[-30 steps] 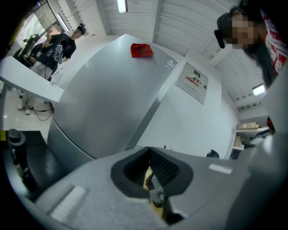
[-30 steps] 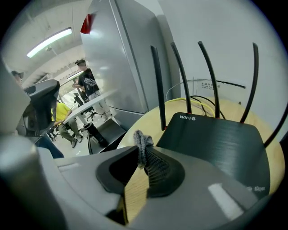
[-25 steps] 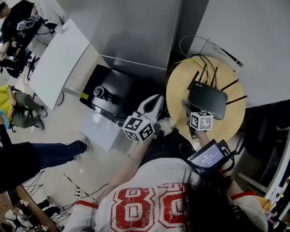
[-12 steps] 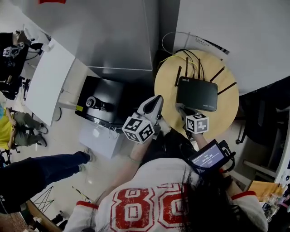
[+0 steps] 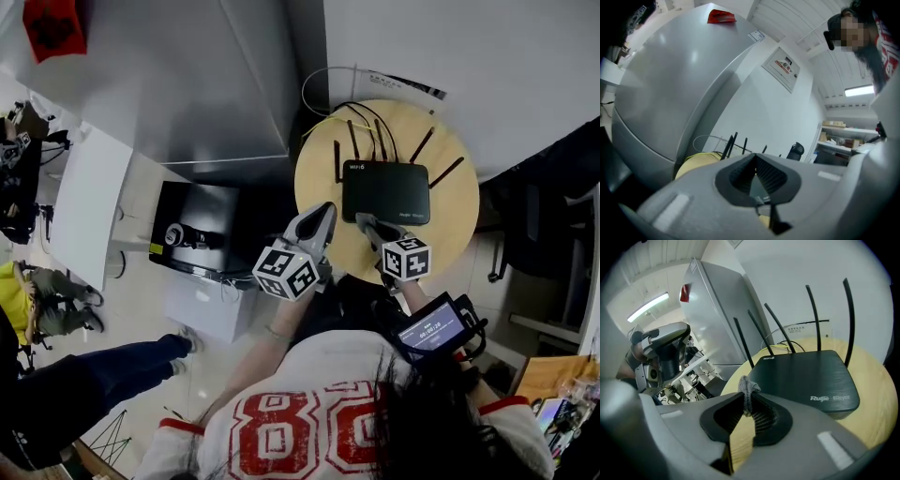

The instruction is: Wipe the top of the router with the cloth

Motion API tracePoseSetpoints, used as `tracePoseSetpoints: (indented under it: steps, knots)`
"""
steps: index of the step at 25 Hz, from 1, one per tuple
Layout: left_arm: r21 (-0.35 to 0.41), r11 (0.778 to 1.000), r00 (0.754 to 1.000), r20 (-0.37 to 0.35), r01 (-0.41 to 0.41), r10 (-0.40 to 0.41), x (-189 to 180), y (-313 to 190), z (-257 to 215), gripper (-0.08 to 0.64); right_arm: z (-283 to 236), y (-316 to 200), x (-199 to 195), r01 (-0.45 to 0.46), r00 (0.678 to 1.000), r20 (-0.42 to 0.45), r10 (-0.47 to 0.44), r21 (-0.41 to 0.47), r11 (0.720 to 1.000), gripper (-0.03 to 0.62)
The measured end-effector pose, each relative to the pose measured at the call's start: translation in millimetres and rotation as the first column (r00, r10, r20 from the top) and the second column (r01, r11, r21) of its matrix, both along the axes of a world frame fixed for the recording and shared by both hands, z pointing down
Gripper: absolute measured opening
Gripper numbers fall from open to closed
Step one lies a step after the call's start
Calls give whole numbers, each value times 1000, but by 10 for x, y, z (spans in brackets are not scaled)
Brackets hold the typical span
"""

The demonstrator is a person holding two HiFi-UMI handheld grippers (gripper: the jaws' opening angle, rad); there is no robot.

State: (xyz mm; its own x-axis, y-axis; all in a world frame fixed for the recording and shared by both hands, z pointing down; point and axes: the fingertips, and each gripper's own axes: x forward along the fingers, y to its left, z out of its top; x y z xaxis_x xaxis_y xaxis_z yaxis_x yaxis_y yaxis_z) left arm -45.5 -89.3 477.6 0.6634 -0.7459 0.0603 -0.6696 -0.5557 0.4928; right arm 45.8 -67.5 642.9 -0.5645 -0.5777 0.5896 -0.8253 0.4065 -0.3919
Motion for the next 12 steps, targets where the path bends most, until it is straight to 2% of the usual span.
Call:
tracePoseSetpoints:
  steps: [7, 12]
  knots:
    - [2, 998, 998, 13, -62, 62, 353, -3, 103, -5, -115, 26, 370, -126, 991, 57, 123, 55, 990, 41]
    - [-5, 991, 990, 30, -134, 134, 507, 80, 134, -5, -257, 11, 477, -217, 973, 93, 209, 91, 972, 41]
